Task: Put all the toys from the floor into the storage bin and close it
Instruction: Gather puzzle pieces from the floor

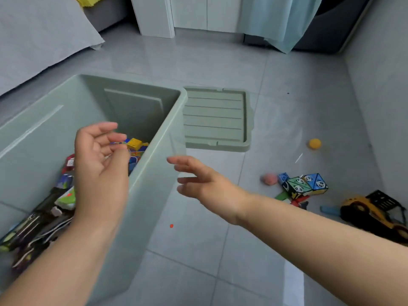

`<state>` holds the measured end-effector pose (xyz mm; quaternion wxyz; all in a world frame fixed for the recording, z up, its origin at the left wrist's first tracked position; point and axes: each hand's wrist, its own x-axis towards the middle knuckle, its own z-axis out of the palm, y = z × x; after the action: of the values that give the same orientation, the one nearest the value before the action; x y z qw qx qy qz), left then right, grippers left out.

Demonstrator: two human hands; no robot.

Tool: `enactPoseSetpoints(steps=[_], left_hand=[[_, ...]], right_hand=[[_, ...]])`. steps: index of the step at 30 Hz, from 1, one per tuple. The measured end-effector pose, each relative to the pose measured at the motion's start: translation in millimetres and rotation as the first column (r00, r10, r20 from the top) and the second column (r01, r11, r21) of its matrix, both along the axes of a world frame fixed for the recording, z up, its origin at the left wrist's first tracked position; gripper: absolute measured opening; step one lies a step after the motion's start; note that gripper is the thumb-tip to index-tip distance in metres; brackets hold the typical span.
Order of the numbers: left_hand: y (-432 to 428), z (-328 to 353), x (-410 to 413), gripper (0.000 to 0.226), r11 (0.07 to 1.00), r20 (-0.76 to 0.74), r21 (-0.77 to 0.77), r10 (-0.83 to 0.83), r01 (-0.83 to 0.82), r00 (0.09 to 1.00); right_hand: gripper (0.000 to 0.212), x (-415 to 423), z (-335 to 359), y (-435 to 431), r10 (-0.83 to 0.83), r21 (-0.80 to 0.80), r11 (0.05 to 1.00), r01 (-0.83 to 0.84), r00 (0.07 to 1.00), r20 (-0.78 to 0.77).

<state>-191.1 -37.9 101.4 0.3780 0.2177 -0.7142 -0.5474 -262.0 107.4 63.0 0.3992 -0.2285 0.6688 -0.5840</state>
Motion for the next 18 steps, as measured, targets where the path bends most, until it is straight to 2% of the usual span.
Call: enactPoseSetpoints(steps=[2, 3, 4, 6, 8, 10, 12, 15, 18], left_hand=[[30.2, -11.7, -13.6, 0.033, 0.971, 0.062, 0.067, -0.233, 0.228, 0.971], [50.2, -22.7, -24.3, 0.031, 0.928, 0.142, 0.123, -0.366, 0.351, 0.920], [69.8, -36.9, -35.2, 0.030, 0.866, 0.241, 0.186, -0.498, 0.464, 0.833], [110.6, -72.7, -55.0, 0.028, 0.719, 0.426, 0.310, -0.690, 0.623, 0.585], [148.9, -116.3, -69.5, 0.030, 0.619, 0.554, 0.392, -0.749, 0.680, 0.362], [180.2, -161.5, -79.0, 0.045, 0.584, 0.640, 0.417, -0.733, 0.696, 0.231], [204.2, -199.2, -86.4, 0.065, 0.619, 0.755, 0.317, -0.623, 0.719, 0.203], [228.6, -227.9, -94.5, 0.091, 0.711, 0.841, 0.095, -0.431, 0.697, 0.326], [237.5, -244.9, -104.2, 0.107, 0.716, 0.830, -0.023, -0.376, 0.698, 0.413]], right_hand=[[0.035, -9.9, -34.1, 56.6, -0.099, 0.191, 0.976, 0.107, 0.994, -0.052], [0.031, -15.4, -57.2, 87.7, -0.155, 0.309, 0.933, 0.184, 0.981, -0.116], [0.030, -19.3, -81.0, 117.9, -0.190, 0.428, 0.866, 0.259, 0.962, -0.198], [0.043, -22.2, -119.5, 169.6, -0.225, 0.625, 0.676, 0.390, 0.917, -0.328], [0.066, -21.1, -146.9, 208.2, -0.259, 0.716, 0.520, 0.466, 0.885, -0.388], [0.081, -19.8, -166.6, 232.6, -0.277, 0.753, 0.450, 0.479, 0.877, -0.393], [0.088, -20.9, -180.1, 246.1, -0.228, 0.785, 0.420, 0.457, 0.890, -0.396], [0.084, -31.7, -192.7, 251.7, -0.155, 0.758, 0.473, 0.449, 0.889, -0.430], [0.068, -49.2, -199.8, 249.3, -0.024, 0.745, 0.529, 0.408, 0.884, -0.467]])
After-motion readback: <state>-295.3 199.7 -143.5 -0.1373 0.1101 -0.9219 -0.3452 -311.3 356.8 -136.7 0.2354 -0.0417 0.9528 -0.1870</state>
